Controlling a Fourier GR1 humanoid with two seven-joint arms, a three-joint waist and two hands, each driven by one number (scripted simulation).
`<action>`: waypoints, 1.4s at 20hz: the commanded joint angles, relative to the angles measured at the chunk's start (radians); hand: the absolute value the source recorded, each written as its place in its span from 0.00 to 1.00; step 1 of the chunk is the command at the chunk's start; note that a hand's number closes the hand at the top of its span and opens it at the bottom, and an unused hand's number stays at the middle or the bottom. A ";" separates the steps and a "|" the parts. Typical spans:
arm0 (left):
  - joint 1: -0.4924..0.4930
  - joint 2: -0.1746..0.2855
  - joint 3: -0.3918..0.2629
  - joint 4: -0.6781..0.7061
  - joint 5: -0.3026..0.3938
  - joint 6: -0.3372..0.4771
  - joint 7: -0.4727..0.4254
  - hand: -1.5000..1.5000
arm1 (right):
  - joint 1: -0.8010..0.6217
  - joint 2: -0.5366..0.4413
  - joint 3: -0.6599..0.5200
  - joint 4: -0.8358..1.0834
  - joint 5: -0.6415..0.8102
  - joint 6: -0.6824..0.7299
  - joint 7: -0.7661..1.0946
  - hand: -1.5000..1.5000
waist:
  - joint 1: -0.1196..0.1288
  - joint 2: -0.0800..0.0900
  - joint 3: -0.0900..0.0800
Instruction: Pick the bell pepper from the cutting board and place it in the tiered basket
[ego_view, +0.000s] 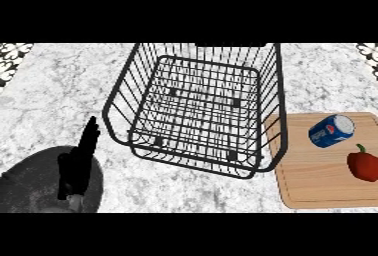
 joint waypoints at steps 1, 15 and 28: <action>0.026 -0.038 -0.037 0.016 -0.005 0.006 0.037 0.50 | 0.036 -0.169 0.022 -0.079 0.103 0.033 0.292 0.00 | 0.019 0.007 -0.005; 0.046 -0.038 -0.050 0.007 -0.020 -0.036 0.043 0.50 | -0.273 -0.192 0.286 -0.069 0.367 0.218 0.814 0.00 | 0.054 0.008 0.002; 0.036 -0.051 -0.011 0.047 -0.027 -0.040 0.018 0.50 | -0.540 -0.038 0.415 0.142 0.375 0.343 0.817 0.00 | 0.022 0.000 0.003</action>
